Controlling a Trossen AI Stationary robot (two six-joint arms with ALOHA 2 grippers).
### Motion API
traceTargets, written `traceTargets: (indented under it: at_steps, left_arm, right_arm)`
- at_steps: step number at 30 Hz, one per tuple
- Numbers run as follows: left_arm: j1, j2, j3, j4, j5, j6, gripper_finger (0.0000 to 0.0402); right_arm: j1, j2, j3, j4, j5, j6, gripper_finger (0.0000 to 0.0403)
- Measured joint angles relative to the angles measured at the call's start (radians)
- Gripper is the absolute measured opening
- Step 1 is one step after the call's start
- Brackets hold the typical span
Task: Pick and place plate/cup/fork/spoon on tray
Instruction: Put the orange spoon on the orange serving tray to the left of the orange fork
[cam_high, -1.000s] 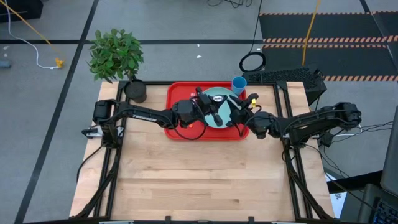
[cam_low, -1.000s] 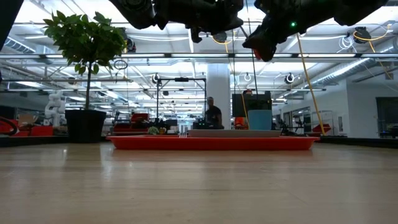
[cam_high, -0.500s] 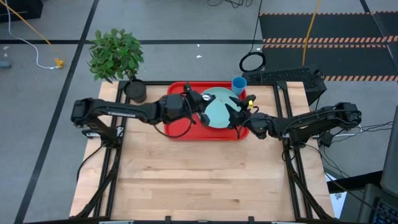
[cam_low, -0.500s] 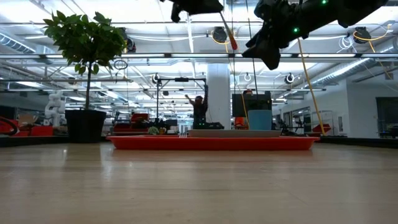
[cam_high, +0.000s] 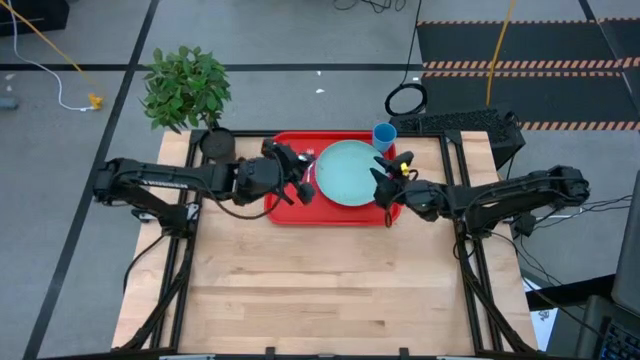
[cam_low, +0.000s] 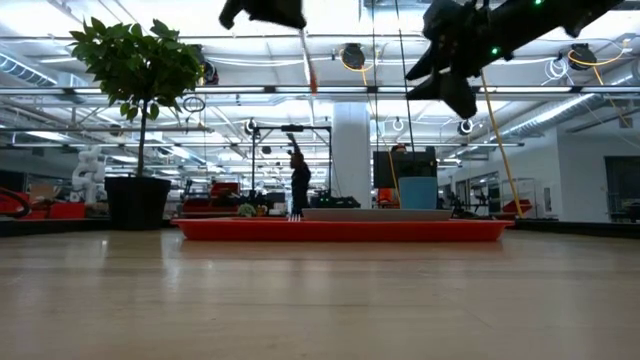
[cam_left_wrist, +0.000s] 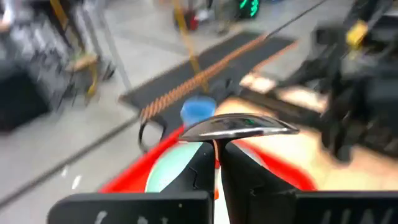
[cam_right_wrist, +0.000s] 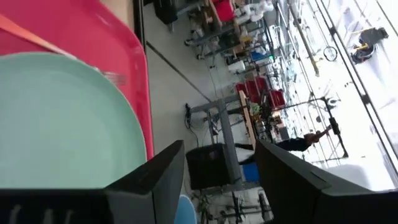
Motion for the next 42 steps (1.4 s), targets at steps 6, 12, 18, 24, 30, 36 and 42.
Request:
traceTargets:
  at_steps: [6, 12, 18, 24, 30, 36, 42]
  left_arm:
    - [-0.057, 0.039, 0.000, -0.149, -0.081, -0.241, 0.0008]
    - [-0.073, 0.074, -0.001, -0.176, -0.086, -0.363, 0.0008]
    - [-0.019, 0.072, 0.026, -0.211, -0.086, -0.371, 0.0008]
    - [0.079, 0.069, 0.153, -0.423, -0.052, -0.413, 0.0008]
    - [0.176, 0.071, 0.185, -0.591, 0.017, -0.512, 0.0008]
    - [0.289, 0.151, 0.184, -0.695, 0.264, -0.610, 0.0008]
    - [0.383, 0.301, 0.184, -0.641, 0.459, -0.618, 0.0008]
  right_arm:
    - [0.016, -0.156, 0.000, -0.171, -0.157, 0.060, 0.0192]
    - [0.015, -0.302, 0.000, -0.294, -0.261, 0.141, 0.0192]
    - [0.015, -0.363, 0.000, -0.277, -0.260, 0.173, 0.0192]
    - [0.015, -0.359, 0.000, -0.224, -0.260, 0.173, 0.0192]
    - [0.014, -0.353, 0.000, -0.193, -0.259, 0.169, 0.0192]
    - [0.013, -0.353, 0.000, -0.134, -0.259, 0.173, 0.0191]
    - [0.013, -0.354, 0.000, -0.103, -0.258, 0.172, 0.0191]
